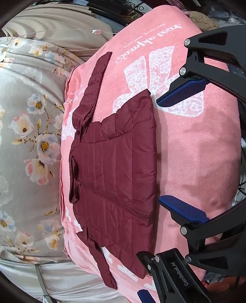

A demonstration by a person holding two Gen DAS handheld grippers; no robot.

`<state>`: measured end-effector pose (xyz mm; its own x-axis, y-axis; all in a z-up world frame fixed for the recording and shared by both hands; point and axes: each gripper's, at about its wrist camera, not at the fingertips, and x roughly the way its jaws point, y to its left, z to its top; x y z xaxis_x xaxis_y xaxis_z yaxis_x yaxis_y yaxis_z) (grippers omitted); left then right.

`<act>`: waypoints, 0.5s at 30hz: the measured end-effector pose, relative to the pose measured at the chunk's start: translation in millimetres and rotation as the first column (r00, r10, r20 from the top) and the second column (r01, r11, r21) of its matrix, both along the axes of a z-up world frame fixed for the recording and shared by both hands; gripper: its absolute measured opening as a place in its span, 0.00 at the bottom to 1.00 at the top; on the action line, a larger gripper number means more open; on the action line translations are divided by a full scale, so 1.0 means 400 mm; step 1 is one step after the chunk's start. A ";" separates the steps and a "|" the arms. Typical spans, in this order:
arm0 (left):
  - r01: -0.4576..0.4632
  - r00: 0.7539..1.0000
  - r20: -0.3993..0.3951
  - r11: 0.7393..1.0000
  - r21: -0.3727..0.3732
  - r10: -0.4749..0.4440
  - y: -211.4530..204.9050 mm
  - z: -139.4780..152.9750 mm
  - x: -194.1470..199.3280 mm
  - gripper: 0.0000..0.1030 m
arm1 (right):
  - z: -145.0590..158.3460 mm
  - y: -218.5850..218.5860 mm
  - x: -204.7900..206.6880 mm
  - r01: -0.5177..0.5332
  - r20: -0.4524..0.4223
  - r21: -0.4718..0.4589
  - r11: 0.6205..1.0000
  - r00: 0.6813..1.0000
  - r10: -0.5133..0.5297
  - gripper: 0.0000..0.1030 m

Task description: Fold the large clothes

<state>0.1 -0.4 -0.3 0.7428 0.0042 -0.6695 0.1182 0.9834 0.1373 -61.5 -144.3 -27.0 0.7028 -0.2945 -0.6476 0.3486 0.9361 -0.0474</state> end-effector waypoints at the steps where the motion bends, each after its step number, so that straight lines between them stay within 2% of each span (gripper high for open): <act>1: -0.001 1.000 0.000 1.000 0.001 0.001 -0.001 -0.001 0.000 0.95 | 0.000 0.001 0.001 0.001 0.000 0.000 1.000 1.000 -0.001 0.90; 15: 0.005 1.000 -0.011 0.999 -0.033 -0.005 0.017 -0.011 0.005 0.95 | 0.001 0.024 0.007 -0.011 -0.009 -0.021 1.000 1.000 0.010 0.90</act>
